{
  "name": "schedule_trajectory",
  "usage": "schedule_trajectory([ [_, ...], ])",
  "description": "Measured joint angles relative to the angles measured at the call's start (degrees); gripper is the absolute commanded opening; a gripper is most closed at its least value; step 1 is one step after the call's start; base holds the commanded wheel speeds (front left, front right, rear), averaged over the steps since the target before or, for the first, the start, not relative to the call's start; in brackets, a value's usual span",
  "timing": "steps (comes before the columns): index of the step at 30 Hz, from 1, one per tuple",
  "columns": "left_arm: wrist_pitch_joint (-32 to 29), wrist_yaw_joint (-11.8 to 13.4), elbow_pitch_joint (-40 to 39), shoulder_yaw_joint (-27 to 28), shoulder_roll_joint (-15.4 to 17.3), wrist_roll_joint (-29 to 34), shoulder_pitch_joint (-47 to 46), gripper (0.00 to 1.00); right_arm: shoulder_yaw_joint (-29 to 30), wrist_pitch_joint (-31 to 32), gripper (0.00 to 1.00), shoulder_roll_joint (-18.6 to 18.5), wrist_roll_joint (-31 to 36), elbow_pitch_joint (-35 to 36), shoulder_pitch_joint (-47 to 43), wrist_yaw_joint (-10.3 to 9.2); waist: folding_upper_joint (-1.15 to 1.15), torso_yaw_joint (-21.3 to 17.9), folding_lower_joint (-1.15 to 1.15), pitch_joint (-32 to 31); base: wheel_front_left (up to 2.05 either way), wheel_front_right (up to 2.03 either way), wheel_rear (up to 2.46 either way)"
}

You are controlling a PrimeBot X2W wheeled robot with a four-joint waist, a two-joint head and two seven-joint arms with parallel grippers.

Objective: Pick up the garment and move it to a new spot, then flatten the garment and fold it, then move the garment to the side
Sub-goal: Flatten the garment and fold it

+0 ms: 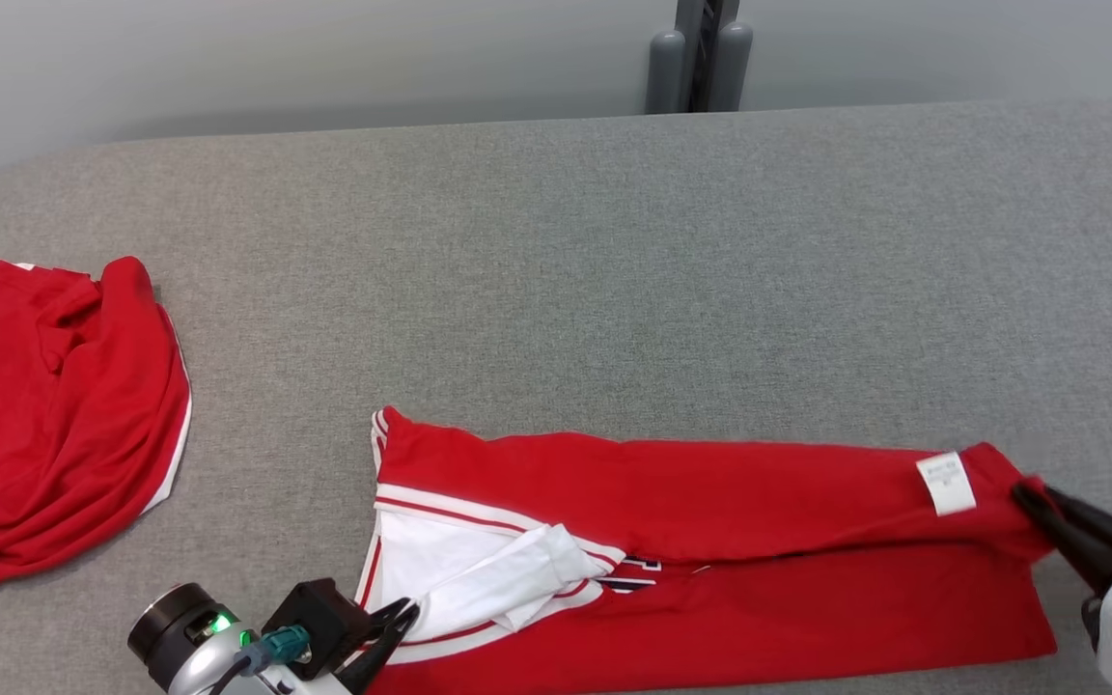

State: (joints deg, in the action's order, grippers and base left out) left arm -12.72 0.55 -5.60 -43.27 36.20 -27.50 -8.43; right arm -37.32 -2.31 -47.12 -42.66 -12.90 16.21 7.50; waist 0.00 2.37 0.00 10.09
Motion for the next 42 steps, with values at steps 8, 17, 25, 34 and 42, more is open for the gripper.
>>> schedule_trajectory([
  [8, -2.5, -0.7, -2.3, -0.5, 1.5, -1.3, 0.7, 0.00, -2.1, 11.4, 1.00, -4.7, -9.6, 4.1, -3.1, 0.01, 0.00, 0.4, 0.00, -0.5, 0.00, 0.00, 0.00],
  [17, -3.1, 0.1, -3.8, -0.6, 1.5, -1.9, 1.1, 1.00, 8.6, 8.4, 1.00, -3.0, -6.4, 2.6, -3.4, 0.00, 0.00, -0.1, 0.00, -1.2, 0.00, 0.00, 0.00],
  [25, 7.9, 7.0, -2.5, 5.9, -5.2, -2.1, -0.7, 1.00, 20.8, -2.3, 1.00, 9.5, 4.1, 1.9, -6.7, 0.01, 0.00, -0.3, 0.00, -2.2, 0.00, 0.00, 0.00],
  [34, 24.6, 9.6, 5.5, 11.4, -15.7, -5.9, -1.2, 1.00, 28.9, -9.4, 1.00, 22.4, 10.9, -0.9, -11.4, 0.00, 0.00, -1.7, 0.00, -3.1, 0.00, 0.00, 0.00],
  [42, 27.2, 8.9, 12.1, 11.7, -20.7, -5.9, -0.6, 1.00, 29.7, -11.2, 1.00, 28.8, 11.3, -6.7, -13.4, 0.00, 0.00, -2.1, 0.00, -2.8, 0.00, 0.00, 0.00],
])
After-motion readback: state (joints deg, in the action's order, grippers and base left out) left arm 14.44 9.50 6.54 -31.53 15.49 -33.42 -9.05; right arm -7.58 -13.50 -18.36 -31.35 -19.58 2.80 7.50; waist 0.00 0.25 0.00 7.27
